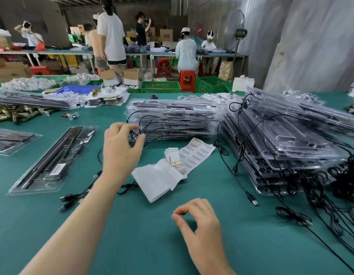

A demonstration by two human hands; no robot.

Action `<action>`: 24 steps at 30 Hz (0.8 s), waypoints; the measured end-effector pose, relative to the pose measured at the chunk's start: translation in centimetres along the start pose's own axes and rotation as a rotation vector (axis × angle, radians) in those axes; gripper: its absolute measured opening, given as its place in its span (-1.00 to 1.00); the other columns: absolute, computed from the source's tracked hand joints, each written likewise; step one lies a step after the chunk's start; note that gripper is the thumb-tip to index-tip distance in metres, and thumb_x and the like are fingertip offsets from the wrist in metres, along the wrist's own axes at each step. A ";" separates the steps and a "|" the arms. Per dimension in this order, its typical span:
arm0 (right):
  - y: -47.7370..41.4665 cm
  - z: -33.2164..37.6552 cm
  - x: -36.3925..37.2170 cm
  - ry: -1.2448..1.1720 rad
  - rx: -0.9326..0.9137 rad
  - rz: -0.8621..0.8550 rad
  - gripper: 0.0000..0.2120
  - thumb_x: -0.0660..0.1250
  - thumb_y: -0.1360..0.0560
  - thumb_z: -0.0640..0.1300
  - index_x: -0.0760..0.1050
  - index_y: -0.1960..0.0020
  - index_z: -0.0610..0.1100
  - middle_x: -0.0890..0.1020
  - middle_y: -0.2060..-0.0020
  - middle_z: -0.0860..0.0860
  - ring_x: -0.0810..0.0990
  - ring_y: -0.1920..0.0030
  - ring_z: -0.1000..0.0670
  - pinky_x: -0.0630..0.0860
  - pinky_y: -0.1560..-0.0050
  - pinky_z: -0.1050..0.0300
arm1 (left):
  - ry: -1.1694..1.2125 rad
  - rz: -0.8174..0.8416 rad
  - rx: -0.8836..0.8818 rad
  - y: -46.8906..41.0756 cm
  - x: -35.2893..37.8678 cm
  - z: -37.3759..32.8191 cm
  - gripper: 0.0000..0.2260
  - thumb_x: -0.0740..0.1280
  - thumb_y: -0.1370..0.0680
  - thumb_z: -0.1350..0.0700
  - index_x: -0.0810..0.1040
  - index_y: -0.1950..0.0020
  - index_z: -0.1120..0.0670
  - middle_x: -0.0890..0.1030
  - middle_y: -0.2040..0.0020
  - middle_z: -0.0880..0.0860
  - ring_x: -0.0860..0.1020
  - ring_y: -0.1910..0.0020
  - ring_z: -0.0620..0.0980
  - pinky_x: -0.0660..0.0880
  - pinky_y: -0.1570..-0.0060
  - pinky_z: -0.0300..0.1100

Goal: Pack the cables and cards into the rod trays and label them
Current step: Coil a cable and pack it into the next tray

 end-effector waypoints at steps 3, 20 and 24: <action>-0.8 -0.3 0.1 0.066 -0.035 -0.026 -0.96 0.43 -0.49 0.00 0.58 0.12 0.11 0.53 0.17 0.24 0.53 0.03 0.15 0.46 -0.03 0.12 | -0.136 0.069 0.075 -4.0 2.0 -1.9 -0.69 0.39 -0.60 0.01 0.57 -0.30 0.09 0.47 -0.27 0.13 0.37 -0.30 0.18 0.30 -0.25 -0.06; -1.9 -0.3 1.8 0.150 -0.235 -0.134 -0.87 0.46 -0.38 0.10 0.62 0.29 0.07 0.51 0.32 0.15 0.54 0.26 0.09 0.49 0.27 0.16 | -0.633 0.562 0.358 -15.8 10.0 -2.5 -0.56 0.30 -0.63 -0.19 0.41 -0.50 -0.13 0.52 -0.34 0.11 0.51 -0.30 0.18 0.50 -0.14 0.09; -2.0 -0.3 1.9 0.144 -0.230 -0.137 -0.87 0.47 -0.35 0.11 0.63 0.29 0.08 0.51 0.33 0.15 0.54 0.28 0.09 0.49 0.28 0.18 | -0.656 0.600 0.477 -16.5 9.7 -2.7 -0.59 0.28 -0.62 -0.23 0.46 -0.44 -0.14 0.49 -0.20 0.08 0.50 -0.20 0.13 0.52 -0.07 0.05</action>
Point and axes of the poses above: each hand's wrist, its own y-axis away from the middle knuckle, its own x-axis out of the palm, z = x × y, the point moved 2 cm from there along -y, towards the middle knuckle
